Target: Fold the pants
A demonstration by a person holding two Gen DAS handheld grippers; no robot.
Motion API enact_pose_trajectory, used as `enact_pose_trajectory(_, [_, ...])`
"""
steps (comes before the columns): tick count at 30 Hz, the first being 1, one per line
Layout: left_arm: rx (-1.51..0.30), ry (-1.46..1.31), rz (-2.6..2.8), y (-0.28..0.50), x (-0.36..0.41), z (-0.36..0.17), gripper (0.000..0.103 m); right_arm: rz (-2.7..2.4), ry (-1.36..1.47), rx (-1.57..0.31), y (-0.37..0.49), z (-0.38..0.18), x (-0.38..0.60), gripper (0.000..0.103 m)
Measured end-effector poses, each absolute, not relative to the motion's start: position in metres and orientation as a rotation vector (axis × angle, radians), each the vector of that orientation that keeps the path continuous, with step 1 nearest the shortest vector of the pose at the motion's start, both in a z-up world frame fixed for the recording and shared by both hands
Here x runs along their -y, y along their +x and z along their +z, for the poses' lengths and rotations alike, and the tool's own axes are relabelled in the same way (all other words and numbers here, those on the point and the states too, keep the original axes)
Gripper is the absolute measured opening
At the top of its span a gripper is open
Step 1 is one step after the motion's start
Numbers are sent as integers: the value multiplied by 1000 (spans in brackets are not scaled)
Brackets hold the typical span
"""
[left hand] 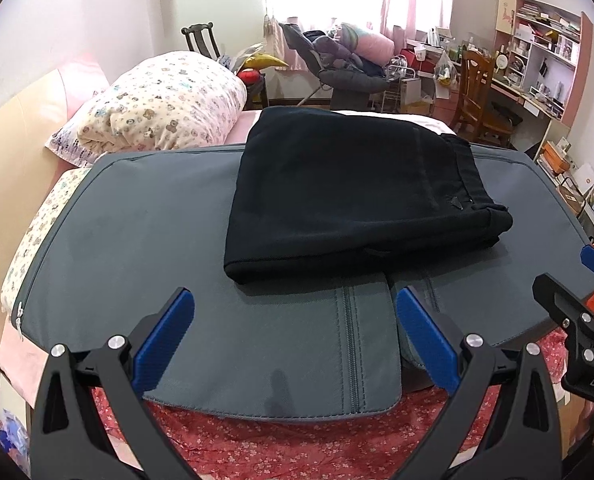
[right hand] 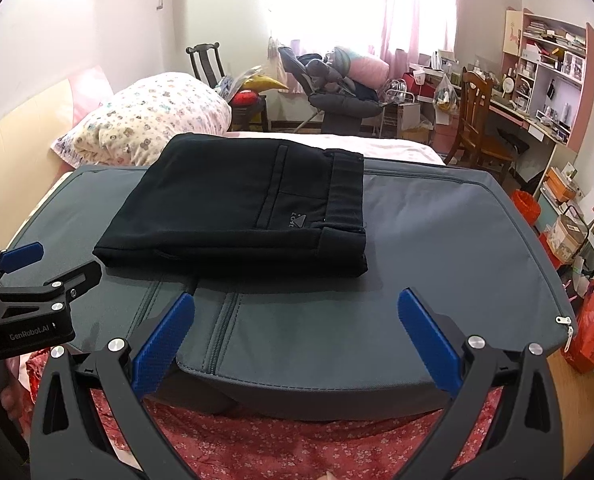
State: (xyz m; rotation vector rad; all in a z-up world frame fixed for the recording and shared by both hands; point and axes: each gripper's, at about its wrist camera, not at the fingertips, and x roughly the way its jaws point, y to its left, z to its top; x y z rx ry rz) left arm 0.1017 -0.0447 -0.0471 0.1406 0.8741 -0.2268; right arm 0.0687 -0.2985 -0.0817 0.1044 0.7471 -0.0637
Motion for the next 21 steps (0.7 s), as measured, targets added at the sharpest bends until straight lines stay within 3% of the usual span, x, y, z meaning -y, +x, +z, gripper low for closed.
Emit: enact_pose_trajectory(21, [-884, 146, -220, 101, 44, -51, 101, -52, 87, -747, 70, -84, 290, 102])
